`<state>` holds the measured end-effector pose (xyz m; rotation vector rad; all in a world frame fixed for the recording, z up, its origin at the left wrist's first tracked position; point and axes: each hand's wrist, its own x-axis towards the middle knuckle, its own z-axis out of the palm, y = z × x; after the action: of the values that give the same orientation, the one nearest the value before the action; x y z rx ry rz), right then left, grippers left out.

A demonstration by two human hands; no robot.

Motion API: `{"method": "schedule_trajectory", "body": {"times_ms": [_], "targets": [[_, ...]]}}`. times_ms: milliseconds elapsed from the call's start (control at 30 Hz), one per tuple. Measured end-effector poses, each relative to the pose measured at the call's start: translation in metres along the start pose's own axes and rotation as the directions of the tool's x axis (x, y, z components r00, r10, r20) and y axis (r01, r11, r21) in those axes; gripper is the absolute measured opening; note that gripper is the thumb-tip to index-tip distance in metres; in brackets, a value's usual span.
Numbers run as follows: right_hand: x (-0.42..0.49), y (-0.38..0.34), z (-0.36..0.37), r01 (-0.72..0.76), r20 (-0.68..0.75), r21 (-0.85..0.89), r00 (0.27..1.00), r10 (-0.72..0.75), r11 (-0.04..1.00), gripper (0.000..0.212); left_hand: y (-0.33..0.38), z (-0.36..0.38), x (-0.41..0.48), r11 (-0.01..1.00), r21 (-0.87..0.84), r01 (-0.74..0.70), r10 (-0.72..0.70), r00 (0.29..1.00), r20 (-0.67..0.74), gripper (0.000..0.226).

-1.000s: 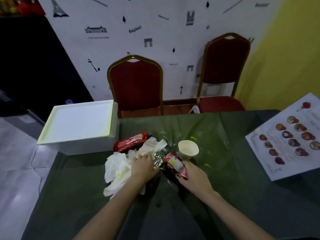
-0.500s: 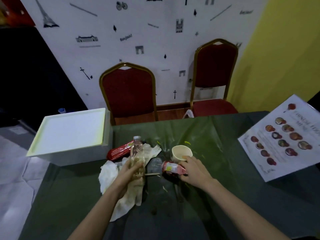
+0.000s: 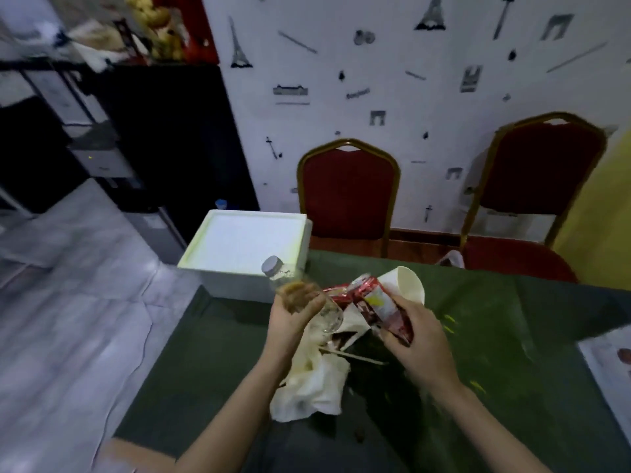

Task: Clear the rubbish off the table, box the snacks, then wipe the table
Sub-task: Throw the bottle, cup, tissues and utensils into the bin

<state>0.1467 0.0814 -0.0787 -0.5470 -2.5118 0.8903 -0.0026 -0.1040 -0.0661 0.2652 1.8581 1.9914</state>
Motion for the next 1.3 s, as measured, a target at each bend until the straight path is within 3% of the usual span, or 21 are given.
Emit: {"method": "schedule_trajectory", "body": {"times_ms": [167,267,367,533,633,767,933,1067,1167,1300], "targets": [[0.011,-0.075,0.058,0.156,0.128,0.051,0.979,-0.161,0.987,0.06,0.011,-0.099,-0.029,0.999,0.028,-0.024,0.028,0.987,-0.157,0.055],[0.021,-0.134,0.115,0.255,0.254,0.127,0.926,-0.279,0.959,0.052,0.007,-0.176,-0.044,1.0,0.002,-0.019,0.018,0.946,-0.323,0.052],[0.023,-0.167,0.137,0.205,0.311,0.188,0.915,-0.256,0.961,0.049,0.01,-0.204,-0.053,1.0,-0.015,-0.018,0.01,0.91,-0.414,0.053],[0.027,-0.268,0.251,0.218,0.432,0.238,0.849,-0.304,0.947,0.053,-0.007,-0.339,-0.053,0.993,-0.118,-0.027,-0.05,0.795,-0.604,0.045],[0.028,-0.312,0.311,0.216,0.496,0.228,0.813,-0.304,0.949,0.048,-0.028,-0.405,-0.052,0.988,-0.157,0.015,-0.121,0.711,-0.692,0.04],[0.033,-0.354,0.383,0.199,0.583,0.157,0.772,-0.253,0.967,0.047,-0.068,-0.479,-0.05,0.977,-0.18,0.115,-0.211,0.653,-0.728,0.04],[0.036,-0.356,0.473,0.231,0.712,0.035,0.677,-0.187,0.972,0.047,-0.143,-0.521,-0.04,0.942,-0.202,0.267,-0.323,0.57,-0.756,0.044],[0.029,-0.327,0.569,0.322,0.808,-0.166,0.587,-0.059,0.932,0.043,-0.235,-0.533,-0.026,0.864,-0.305,0.401,-0.479,0.464,-0.745,0.043],[0.022,-0.292,0.637,0.41,0.862,-0.259,0.506,0.019,0.875,0.042,-0.309,-0.539,-0.011,0.829,-0.366,0.424,-0.53,0.384,-0.756,0.062],[0.013,-0.225,0.732,0.537,0.895,-0.384,0.416,0.16,0.751,0.051,-0.409,-0.544,0.016,0.817,-0.319,0.481,-0.527,0.398,-0.75,0.058]]}}
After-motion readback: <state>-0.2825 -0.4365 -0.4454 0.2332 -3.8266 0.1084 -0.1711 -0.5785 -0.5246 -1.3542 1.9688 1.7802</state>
